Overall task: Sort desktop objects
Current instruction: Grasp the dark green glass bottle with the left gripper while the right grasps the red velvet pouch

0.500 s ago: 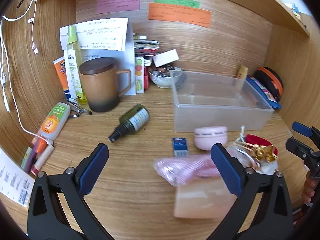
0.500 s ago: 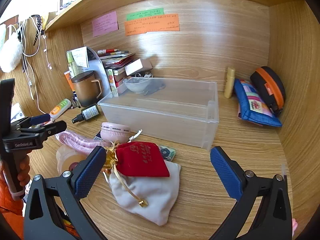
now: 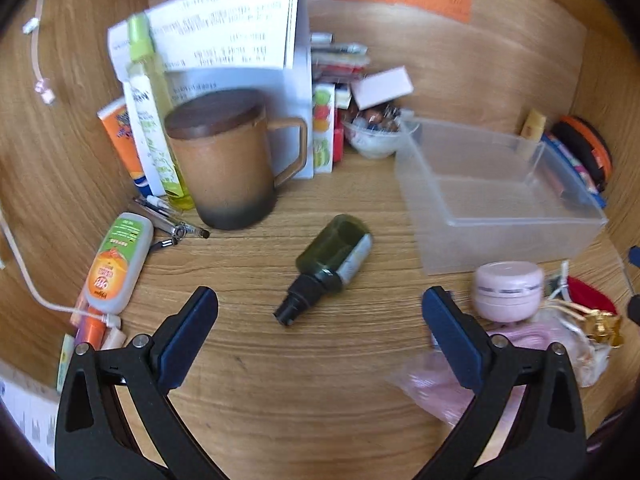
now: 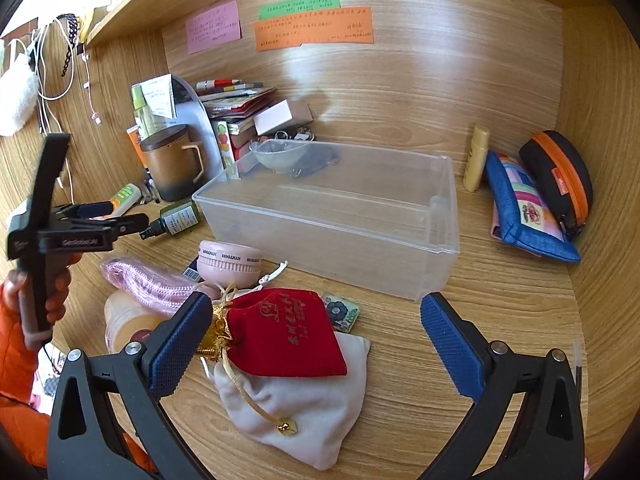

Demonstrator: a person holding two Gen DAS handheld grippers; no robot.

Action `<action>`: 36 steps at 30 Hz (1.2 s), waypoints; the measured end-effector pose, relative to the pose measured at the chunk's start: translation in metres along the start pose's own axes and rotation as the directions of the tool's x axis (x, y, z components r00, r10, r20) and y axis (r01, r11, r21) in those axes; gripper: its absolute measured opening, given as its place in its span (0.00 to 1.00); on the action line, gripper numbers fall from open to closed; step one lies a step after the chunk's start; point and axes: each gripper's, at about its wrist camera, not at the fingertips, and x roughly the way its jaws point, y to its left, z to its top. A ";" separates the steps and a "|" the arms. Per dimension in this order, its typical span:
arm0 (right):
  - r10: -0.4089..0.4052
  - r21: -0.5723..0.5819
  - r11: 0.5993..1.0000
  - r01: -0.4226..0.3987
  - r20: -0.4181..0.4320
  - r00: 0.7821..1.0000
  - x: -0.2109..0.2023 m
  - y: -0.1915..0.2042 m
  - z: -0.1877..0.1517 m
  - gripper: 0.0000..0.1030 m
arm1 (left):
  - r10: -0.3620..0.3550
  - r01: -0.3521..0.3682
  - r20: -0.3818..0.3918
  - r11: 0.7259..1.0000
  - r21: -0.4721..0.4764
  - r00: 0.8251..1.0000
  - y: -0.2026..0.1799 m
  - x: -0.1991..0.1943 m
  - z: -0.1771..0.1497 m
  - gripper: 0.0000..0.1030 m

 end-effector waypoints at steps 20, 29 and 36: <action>0.077 0.031 0.997 -0.074 -0.120 0.990 0.039 0.000 0.001 1.00 | -0.029 0.033 -0.202 0.999 0.018 0.979 0.011 0.083 0.019 0.72; 0.111 0.018 0.994 -0.109 -0.146 0.983 0.050 0.005 -0.002 0.95 | -0.015 0.019 -0.174 1.000 0.020 0.985 0.011 0.087 0.019 0.70; 0.142 0.003 0.990 -0.143 -0.137 0.980 0.046 0.009 -0.002 0.67 | -0.017 0.021 -0.151 1.000 0.023 0.988 0.010 0.088 0.018 0.57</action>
